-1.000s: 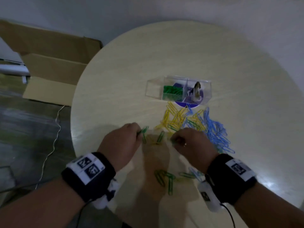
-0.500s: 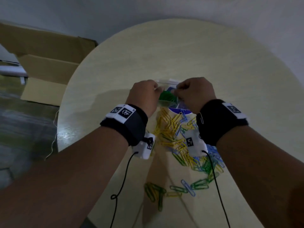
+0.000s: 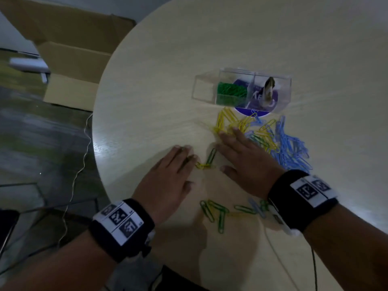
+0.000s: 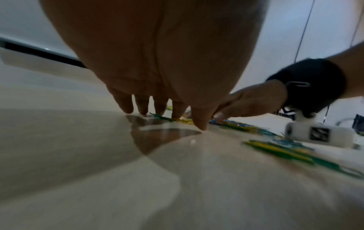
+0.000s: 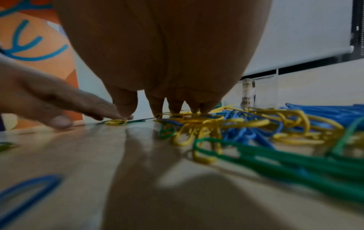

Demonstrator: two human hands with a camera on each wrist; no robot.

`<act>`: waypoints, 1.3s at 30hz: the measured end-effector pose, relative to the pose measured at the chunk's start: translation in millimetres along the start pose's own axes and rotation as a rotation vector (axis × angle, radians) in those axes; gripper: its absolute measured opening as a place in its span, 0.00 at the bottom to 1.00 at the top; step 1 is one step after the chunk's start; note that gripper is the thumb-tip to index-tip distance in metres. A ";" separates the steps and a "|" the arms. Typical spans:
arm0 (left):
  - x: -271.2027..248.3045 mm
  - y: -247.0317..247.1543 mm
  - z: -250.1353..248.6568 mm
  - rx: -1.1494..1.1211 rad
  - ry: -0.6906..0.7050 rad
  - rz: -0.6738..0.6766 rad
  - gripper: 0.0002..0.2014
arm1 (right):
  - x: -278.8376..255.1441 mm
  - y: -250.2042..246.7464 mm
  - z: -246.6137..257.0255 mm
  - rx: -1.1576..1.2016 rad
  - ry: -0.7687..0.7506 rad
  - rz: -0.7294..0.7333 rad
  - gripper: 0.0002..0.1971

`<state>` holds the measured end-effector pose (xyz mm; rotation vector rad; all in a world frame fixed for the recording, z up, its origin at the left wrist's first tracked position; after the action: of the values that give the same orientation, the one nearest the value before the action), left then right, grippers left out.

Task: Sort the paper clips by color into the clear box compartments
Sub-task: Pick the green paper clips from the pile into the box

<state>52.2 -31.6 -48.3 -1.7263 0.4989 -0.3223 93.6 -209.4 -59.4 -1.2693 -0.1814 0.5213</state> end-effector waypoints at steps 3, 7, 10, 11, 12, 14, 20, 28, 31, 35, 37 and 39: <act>-15.3 2.6 1.0 0.001 -0.003 -0.022 0.29 | 12.3 -2.7 -9.6 0.004 0.071 -0.013 0.37; -18.2 -12.2 13.2 -0.105 -0.046 -0.127 0.23 | -5.5 -40.5 -22.0 0.137 0.158 -0.231 0.29; -13.1 -19.5 24.9 -0.063 -0.033 -0.215 0.14 | -56.0 -61.3 -24.0 0.225 0.283 -0.388 0.11; -9.9 -19.5 28.0 -0.060 -0.036 -0.205 0.12 | -72.3 -59.4 -19.4 0.238 0.304 -0.370 0.08; -6.7 -18.6 30.7 -0.059 -0.045 -0.184 0.10 | -87.9 -54.3 -14.4 0.243 0.321 -0.336 0.07; -0.4 -17.9 36.9 -0.060 -0.074 -0.154 0.07 | -114.1 -38.4 -10.5 0.206 0.351 -0.271 0.07; 5.8 -21.9 47.0 -0.192 -0.130 -0.075 0.05 | -134.5 -12.9 -29.3 0.143 0.404 -0.307 0.09; -4.9 -40.1 15.0 -0.179 -0.034 -0.163 0.07 | -116.0 -33.3 -20.4 0.218 0.340 -0.395 0.05; -29.3 -37.4 -34.4 -0.191 0.251 -0.146 0.09 | -131.1 -13.9 5.7 0.282 0.239 -0.221 0.05; -60.0 1.4 -62.8 -0.122 0.369 0.013 0.15 | -126.2 -5.9 -4.9 0.261 0.286 -0.203 0.06; -65.6 4.1 -56.0 -0.108 0.319 -0.014 0.16 | -117.2 -12.3 -17.4 0.283 0.325 -0.266 0.05; -68.8 0.6 -47.1 -0.108 0.260 -0.059 0.14 | -111.8 -20.5 -29.3 0.281 0.371 -0.335 0.05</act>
<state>-29.9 -37.9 -35.0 -1.8159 0.6652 -0.5760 13.8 -291.0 -31.9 -1.0123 -0.0062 0.0163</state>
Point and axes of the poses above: each hand's wrist, its own x-axis towards the middle knuckle, its own y-axis out of the palm, z = x × y, the point moved 7 cm from there along x, towards the middle knuckle, and after that the axes turned 9 degrees about -z, right-handed, at the moved point
